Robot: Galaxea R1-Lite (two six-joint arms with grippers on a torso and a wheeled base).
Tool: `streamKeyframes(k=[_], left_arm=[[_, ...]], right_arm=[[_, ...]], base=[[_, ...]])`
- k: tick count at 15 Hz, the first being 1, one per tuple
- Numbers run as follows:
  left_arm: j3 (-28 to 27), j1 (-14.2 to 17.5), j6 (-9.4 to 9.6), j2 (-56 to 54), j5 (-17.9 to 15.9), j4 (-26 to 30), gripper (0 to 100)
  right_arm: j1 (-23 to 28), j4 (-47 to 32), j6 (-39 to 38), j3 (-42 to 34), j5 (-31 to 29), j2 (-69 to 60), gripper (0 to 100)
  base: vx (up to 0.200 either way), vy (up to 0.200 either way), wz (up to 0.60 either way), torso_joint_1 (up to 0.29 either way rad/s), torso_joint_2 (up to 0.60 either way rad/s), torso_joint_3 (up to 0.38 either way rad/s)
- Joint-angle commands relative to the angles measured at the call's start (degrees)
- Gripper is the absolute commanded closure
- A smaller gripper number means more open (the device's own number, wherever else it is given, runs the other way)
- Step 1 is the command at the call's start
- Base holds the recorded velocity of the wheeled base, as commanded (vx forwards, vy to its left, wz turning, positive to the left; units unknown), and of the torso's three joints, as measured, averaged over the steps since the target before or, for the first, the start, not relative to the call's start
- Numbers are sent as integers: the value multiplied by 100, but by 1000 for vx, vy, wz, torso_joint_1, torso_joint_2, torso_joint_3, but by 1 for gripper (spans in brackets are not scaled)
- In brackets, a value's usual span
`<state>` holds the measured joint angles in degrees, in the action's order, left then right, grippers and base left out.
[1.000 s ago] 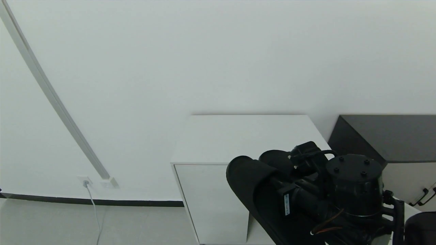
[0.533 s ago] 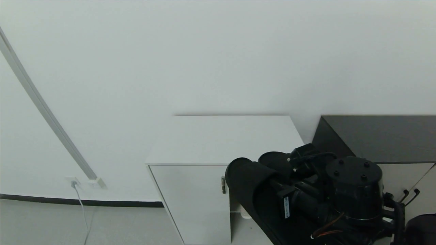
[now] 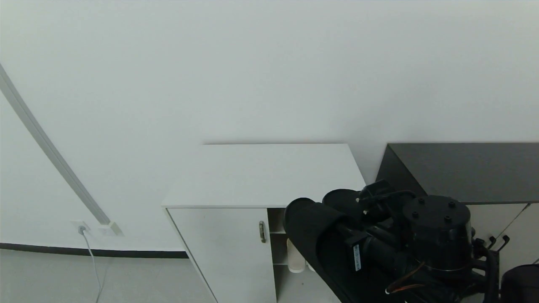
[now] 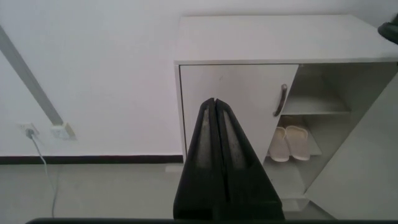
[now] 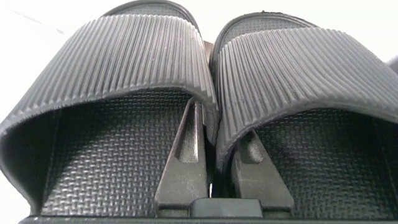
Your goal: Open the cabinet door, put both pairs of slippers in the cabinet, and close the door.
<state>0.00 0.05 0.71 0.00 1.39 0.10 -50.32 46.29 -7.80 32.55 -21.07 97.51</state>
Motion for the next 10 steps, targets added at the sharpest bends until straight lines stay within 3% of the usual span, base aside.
streamKeyframes(k=[1,10], left_arm=[[0,4,0,0,2,-1,100],[0,4,0,9,2,-1,100]], right_arm=[[-4,21,7,-47,6,5,100],[-144,144,7,-100,24,-4,100]], base=[[0,0,-600,2,7,2],[0,0,0,0,0,0]])
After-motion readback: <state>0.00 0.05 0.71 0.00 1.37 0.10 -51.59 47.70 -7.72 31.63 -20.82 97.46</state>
